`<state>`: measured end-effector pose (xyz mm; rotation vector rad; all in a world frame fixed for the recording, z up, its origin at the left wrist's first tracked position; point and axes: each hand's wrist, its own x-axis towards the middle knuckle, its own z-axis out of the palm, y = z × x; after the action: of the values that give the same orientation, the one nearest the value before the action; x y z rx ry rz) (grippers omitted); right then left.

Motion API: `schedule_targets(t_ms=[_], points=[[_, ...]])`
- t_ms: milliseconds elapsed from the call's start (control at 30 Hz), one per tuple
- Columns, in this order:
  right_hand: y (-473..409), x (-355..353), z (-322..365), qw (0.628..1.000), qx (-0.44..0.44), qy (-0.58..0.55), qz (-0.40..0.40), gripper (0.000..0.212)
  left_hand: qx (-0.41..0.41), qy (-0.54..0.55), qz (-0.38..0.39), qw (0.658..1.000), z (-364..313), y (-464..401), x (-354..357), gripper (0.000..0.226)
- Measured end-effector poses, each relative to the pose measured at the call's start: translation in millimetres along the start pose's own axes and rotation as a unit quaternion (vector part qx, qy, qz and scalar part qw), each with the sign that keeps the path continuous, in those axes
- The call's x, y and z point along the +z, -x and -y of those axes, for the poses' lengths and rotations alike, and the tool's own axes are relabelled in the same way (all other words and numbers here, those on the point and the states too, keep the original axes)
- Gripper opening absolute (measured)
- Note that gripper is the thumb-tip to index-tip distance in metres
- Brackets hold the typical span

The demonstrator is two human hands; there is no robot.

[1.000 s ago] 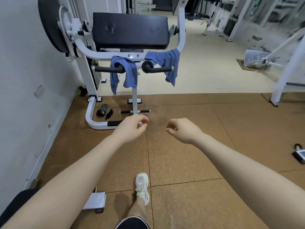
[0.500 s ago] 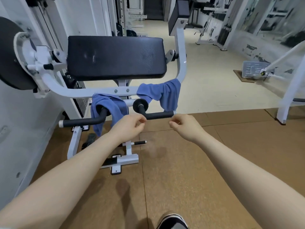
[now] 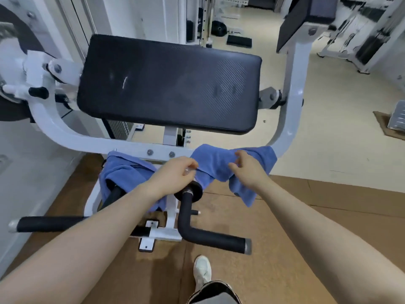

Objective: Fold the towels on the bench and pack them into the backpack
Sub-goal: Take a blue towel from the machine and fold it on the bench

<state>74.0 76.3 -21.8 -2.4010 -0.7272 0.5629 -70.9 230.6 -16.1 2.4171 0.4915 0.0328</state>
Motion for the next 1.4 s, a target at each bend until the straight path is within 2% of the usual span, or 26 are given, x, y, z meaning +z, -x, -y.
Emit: schedule_targets(t_ms=[67, 167, 267, 400, 467, 533, 567, 733, 833, 967, 1067, 1133, 1167, 1233, 1300, 1400], points=[[-43.7, -0.7, -4.9, 0.992, -0.043, 0.114, 0.014, 0.043, -0.021, -0.007, 0.004, 1.000, 7.1, -31.4, 3.2, 0.026], [-91.5, 4.3, -11.4, 0.962, -0.090, 0.256, 0.034, 0.044, -0.069, 0.024, 0.002, 0.997, 18.3, -64.9, 7.7, 0.024], [-114.7, 13.3, -19.8, 0.939, -0.125, 0.314, 0.061, 0.034, -0.097, 0.034, 0.015, 0.995, 27.6, -79.9, 14.1, 0.023], [-125.4, 12.4, -24.9, 0.923, -0.186, 0.333, 0.047, 0.024, -0.109, 0.031, 0.025, 0.993, 35.8, -90.4, 19.3, 0.021], [-124.8, 8.1, -22.7, 0.942, -0.193, 0.273, 0.023, 0.011, -0.101, 0.038, 0.020, 0.994, 34.5, -92.1, 18.7, 0.023], [-118.1, -0.7, -13.2, 0.980, -0.167, 0.105, 0.025, 0.016, -0.080, 0.059, 0.007, 0.995, 28.0, -89.4, 14.4, 0.031], [-113.4, -6.1, -7.4, 0.986, -0.160, 0.019, 0.038, 0.020, -0.059, 0.070, -0.005, 0.996, 23.7, -85.6, 11.8, 0.036], [-63.6, -30.5, 36.4, 0.960, -0.185, -0.190, 0.088, 0.022, 0.107, 0.075, -0.126, 0.983, 10.7, -46.3, -4.4, 0.056], [-22.0, -32.3, 59.1, 0.947, -0.201, -0.213, 0.134, 0.034, 0.157, 0.061, -0.172, 0.971, 1.5, -5.8, -18.5, 0.046], [42.4, -28.1, 90.6, 0.929, -0.236, -0.225, 0.177, 0.038, 0.199, 0.040, -0.206, 0.957, -15.2, 66.1, -42.2, 0.015], [88.4, -25.6, 117.1, 0.915, -0.252, -0.251, 0.190, 0.043, 0.200, 0.085, -0.193, 0.957, -28.8, 125.3, -55.2, 0.021], [114.7, -21.1, 134.0, 0.904, -0.248, -0.267, 0.223, 0.034, 0.206, 0.101, -0.193, 0.954, -36.2, 161.9, -60.5, 0.039], [127.2, -16.7, 141.0, 0.897, -0.242, -0.277, 0.244, 0.024, 0.226, 0.066, -0.210, 0.949, -36.5, 177.3, -60.8, 0.040], [149.5, -4.5, 150.0, 0.882, -0.216, -0.305, 0.287, 0.010, 0.272, -0.030, -0.264, 0.925, -31.9, 204.2, -59.7, 0.028], [165.4, 10.8, 152.2, 0.864, -0.175, -0.335, 0.333, 0.009, 0.280, -0.054, -0.295, 0.912, -24.0, 231.1, -57.9, 0.019], [179.4, 39.6, 149.9, 0.842, -0.111, -0.318, 0.422, 0.006, 0.248, -0.059, -0.268, 0.929, -15.6, 272.0, -60.1, 0.016]])
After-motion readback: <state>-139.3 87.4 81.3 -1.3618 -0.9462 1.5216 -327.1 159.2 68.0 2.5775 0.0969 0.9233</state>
